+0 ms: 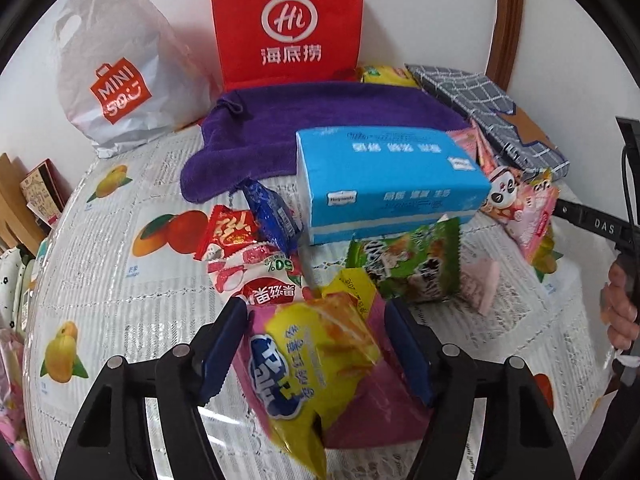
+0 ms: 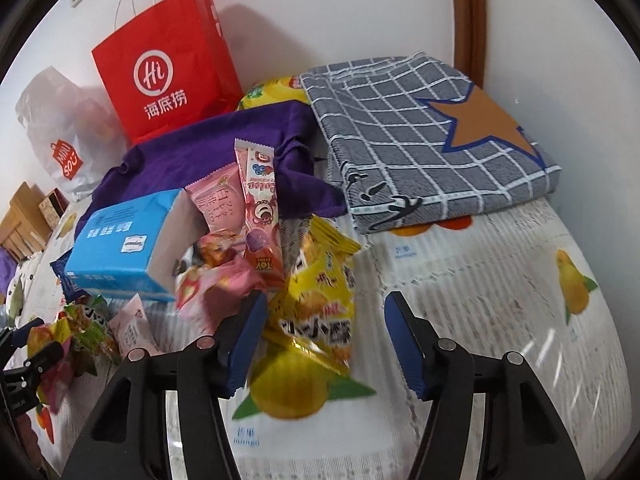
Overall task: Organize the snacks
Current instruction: 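Grasp the pink-and-yellow snack bag with left while right grasps the yellow chip packet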
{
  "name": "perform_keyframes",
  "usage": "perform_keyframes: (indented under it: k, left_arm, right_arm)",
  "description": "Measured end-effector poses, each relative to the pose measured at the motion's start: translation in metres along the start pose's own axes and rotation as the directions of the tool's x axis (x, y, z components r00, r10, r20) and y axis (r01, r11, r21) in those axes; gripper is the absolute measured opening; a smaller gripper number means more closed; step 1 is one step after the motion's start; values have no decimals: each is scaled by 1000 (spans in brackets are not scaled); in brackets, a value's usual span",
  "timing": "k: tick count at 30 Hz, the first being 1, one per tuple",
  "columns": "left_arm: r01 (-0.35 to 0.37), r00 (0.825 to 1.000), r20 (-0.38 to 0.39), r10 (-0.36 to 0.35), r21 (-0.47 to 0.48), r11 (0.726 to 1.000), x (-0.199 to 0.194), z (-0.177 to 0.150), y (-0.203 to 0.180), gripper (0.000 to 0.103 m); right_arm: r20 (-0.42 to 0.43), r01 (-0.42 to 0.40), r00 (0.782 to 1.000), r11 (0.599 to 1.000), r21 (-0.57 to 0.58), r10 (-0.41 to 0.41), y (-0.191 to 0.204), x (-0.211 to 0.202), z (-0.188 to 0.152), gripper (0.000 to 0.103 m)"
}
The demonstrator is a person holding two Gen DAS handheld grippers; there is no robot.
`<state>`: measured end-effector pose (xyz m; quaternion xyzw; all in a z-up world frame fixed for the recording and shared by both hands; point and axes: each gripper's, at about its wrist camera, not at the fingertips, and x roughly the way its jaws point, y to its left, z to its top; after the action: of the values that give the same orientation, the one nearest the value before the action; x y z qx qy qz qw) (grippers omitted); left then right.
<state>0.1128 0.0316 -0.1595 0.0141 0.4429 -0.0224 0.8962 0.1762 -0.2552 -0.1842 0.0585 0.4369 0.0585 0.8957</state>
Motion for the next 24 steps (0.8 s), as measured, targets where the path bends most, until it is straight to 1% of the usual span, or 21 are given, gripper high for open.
perform_keyframes:
  k: [2, 3, 4, 5, 6, 7, 8, 11, 16, 24]
  left_arm:
    - [9, 1000, 2, -9, -8, 1000, 2, 2, 1, 69]
    - [13, 1000, 1, -13, -10, 1000, 2, 2, 2, 69]
    - [15, 1000, -1, -15, -9, 1000, 2, 3, 2, 63]
    - [13, 1000, 1, -13, -4, 1000, 1, 3, 2, 61]
    - [18, 1000, 2, -18, -3, 1000, 1, 3, 3, 59]
    - [25, 1000, 3, -25, -7, 1000, 0, 4, 4, 53]
    - [33, 999, 2, -33, -13, 999, 0, 4, 6, 52]
    - [55, 998, 2, -55, -27, 998, -4, 4, 10, 47]
    - [77, 997, 5, -77, -36, 996, -11, 0, 11, 43]
    - [97, 994, 45, -95, -54, 994, -37, 2, 11, 39]
  right_arm:
    - [-9, 3, 1000, 1000, -11, -3, 2, 8, 3, 60]
    - [-18, 4, 1000, 1000, -11, -5, 2, 12, 4, 55]
    - [-33, 2, 999, 1000, -8, -2, 2, 17, 5, 50]
    - [-53, -17, 998, 1000, -2, 17, 1, 22, 5, 40]
    - [-55, -27, 998, 1000, 4, 27, 1, 24, 5, 39]
    - [-50, -28, 998, 1000, 5, 28, 1, 23, 4, 38]
    - [-47, -32, 998, 999, 1, 32, 2, 22, 4, 36]
    - [-38, -29, 999, 1000, -1, 28, 2, 14, 2, 35]
    - [3, -29, 1000, 1000, 8, 29, -2, -11, -3, 35]
    - [58, -36, 998, 999, 3, 35, 3, -49, -5, 35]
